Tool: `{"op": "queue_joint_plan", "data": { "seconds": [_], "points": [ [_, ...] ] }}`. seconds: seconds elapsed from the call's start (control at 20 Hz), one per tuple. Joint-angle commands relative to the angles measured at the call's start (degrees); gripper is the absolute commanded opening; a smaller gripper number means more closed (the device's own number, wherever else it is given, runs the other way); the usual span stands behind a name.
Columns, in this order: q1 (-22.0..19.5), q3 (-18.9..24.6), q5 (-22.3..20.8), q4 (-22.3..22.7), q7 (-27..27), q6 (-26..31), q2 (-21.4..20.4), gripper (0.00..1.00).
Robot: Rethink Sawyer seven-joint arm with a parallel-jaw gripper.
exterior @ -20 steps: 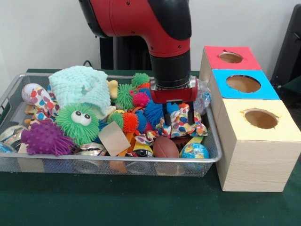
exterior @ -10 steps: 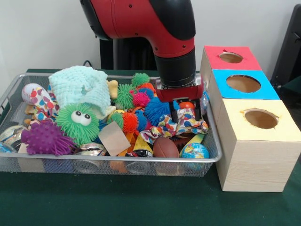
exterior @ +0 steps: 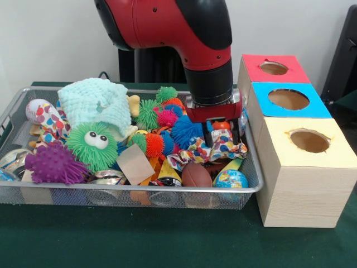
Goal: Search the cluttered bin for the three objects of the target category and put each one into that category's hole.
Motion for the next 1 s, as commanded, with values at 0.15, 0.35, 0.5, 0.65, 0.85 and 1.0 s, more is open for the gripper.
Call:
{"op": "queue_joint_plan", "data": {
  "seconds": [0.15, 0.35, 0.5, 0.65, 0.85, 1.0],
  "points": [
    [6.28, -4.01, -2.1, -0.42, 9.05, -3.86, 1.17, 0.0],
    [8.55, -6.85, -1.67, -1.07, 9.34, -3.16, 0.93, 0.0],
    [8.46, -6.78, -1.14, -1.02, 8.86, -3.59, 0.92, 0.0],
    [8.96, -7.48, -0.49, -1.21, 9.02, -3.28, 0.79, 0.0],
    [11.33, -9.87, 1.41, -0.91, 11.83, -2.61, -1.87, 0.0],
    [13.84, -12.78, 2.03, -1.39, 12.6, 1.85, -5.38, 0.0]
  ]
}}
